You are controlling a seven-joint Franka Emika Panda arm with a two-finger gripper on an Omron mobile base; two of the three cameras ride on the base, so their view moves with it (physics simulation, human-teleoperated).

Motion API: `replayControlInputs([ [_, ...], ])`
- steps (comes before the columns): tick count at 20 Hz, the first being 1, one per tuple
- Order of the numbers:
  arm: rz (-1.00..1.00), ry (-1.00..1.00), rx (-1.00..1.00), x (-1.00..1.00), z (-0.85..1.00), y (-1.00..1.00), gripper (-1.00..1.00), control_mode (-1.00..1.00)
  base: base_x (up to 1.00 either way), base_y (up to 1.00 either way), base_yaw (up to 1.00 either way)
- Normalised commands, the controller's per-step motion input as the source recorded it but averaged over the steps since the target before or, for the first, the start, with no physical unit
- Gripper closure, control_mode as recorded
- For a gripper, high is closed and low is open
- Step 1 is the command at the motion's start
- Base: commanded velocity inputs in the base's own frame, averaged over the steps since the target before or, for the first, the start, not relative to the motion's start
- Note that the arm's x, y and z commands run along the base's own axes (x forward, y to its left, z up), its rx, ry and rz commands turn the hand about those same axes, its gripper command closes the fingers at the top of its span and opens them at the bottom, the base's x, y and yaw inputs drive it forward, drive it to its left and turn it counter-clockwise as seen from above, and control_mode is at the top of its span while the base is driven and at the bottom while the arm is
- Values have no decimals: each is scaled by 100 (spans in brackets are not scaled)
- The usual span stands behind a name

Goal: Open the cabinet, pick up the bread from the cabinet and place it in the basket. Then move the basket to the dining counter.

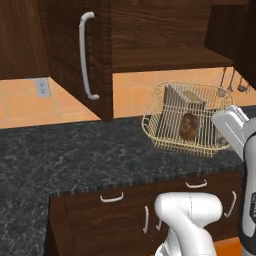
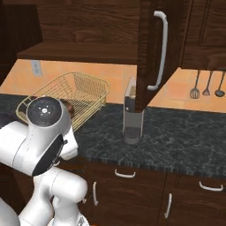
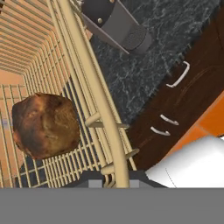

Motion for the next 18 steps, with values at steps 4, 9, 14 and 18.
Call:
replayControlInputs([
  [4, 0, 0, 0, 0, 0, 0, 100, 100, -100, -2, 0],
  [9, 0, 0, 0, 0, 0, 0, 100, 100, -96, -52, -17],
  [14, 0, 0, 0, 0, 0, 0, 100, 100, -4, -6, -96],
  [18, 0, 0, 0, 0, 0, 0, 100, 100, 0, 0, -100],
])
